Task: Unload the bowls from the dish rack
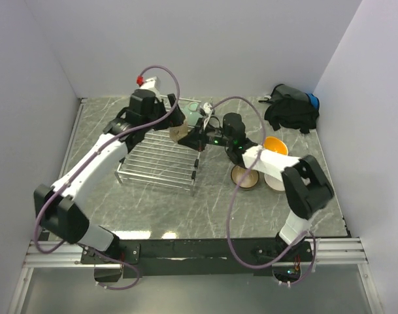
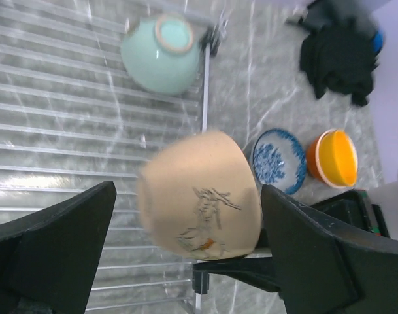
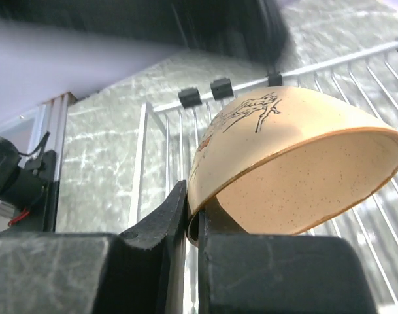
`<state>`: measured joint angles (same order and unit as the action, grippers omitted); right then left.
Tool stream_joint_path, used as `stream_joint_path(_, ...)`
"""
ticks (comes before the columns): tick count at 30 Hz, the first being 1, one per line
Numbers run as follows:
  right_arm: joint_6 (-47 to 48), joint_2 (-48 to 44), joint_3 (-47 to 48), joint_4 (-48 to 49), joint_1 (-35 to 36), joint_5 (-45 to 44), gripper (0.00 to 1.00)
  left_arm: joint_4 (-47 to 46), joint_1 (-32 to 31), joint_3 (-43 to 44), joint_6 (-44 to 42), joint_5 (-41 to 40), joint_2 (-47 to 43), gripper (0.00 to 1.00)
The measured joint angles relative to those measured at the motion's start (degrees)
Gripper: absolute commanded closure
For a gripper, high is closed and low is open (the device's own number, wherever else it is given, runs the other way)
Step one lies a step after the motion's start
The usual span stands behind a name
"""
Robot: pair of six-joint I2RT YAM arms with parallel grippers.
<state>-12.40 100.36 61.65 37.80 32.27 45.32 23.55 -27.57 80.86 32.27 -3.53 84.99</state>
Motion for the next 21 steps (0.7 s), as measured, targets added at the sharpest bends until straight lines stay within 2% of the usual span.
stream_joint_path(6, 8.22, -12.52, -1.03, -23.15, 0.15, -8.26, 1.00, -3.96, 0.28, -2.23, -5.29, -4.17, -12.02, 0.01)
stream_joint_path(12, 12.33, -22.47, -0.90, -46.53, 0.15, -23.82, 1.00, -11.58, 0.26, -11.04, -13.14, -13.00, -25.68, 0.01)
stream_joint_path(17, 12.72, -26.58, 2.80, -65.72, -1.92, -38.99, 1.00, -15.78, 0.31, -18.75, -18.10, -20.72, -28.76, 0.01)
stream_joint_path(21, 12.48, -26.93, 7.78, -75.95, -8.28, -47.32, 1.00, -16.63, 0.33, -22.58, -21.05, -25.18, -28.20, 0.01)
